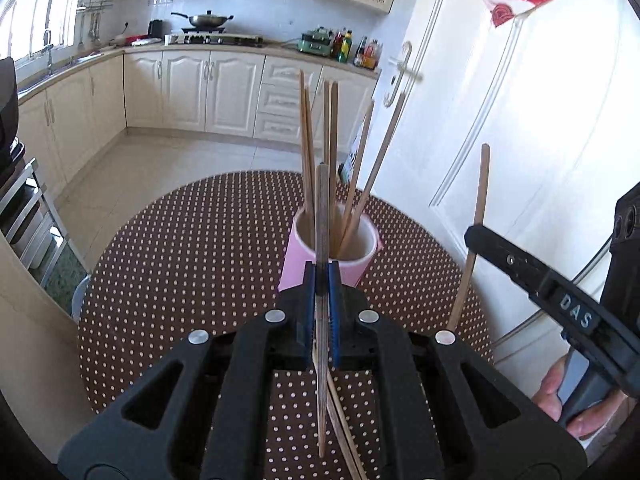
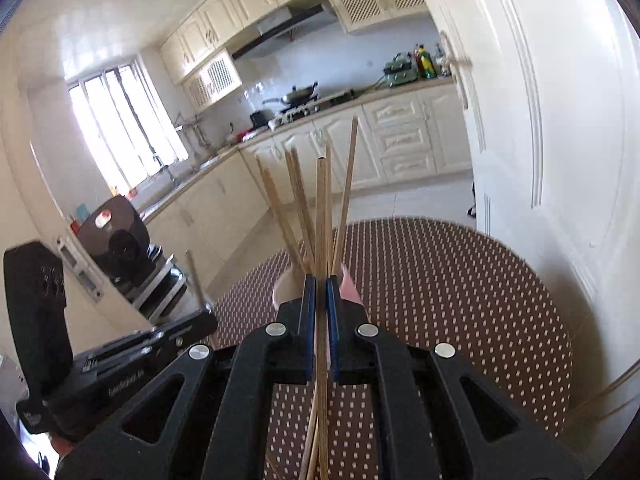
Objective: Organize utensils
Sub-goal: 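Lower both held chopsticks down into the pink cup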
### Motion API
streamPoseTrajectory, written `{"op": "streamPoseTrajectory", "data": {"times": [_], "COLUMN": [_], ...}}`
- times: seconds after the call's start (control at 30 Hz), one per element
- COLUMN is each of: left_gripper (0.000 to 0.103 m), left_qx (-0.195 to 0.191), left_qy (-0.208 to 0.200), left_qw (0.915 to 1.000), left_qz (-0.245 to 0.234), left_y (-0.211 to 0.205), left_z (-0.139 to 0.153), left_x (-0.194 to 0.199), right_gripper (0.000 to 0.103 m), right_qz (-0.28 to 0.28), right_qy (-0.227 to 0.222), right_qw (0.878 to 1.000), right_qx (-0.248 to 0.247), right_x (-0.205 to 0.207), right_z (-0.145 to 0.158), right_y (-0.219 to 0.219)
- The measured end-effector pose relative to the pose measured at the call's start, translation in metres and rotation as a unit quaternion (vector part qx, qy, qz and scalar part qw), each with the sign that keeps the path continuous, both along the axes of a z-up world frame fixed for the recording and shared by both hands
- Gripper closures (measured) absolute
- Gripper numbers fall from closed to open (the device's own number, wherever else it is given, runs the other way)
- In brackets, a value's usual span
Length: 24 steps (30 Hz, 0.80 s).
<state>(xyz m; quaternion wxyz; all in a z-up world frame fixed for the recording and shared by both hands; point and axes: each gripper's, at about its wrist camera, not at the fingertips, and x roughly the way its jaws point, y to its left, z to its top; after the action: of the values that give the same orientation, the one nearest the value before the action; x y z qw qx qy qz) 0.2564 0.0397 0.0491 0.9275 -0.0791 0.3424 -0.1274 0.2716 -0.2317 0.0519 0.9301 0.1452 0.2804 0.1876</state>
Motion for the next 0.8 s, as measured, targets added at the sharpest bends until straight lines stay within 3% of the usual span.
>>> {"op": "streamPoseTrajectory", "data": {"times": [0.8], "left_gripper": [0.096], "left_qx": [-0.012], "left_qy": [-0.082], "left_qw": [0.9962], "left_qz": [0.026], "left_y": [-0.002], "left_z": [0.072], "left_x": [0.015], "right_gripper": [0.099], "right_qz": [-0.024], "right_qy": [-0.109], "right_qw": [0.994], "right_qx": [-0.019], "right_x": [0.017], "right_z": [0.062], "right_y": [0.023]}}
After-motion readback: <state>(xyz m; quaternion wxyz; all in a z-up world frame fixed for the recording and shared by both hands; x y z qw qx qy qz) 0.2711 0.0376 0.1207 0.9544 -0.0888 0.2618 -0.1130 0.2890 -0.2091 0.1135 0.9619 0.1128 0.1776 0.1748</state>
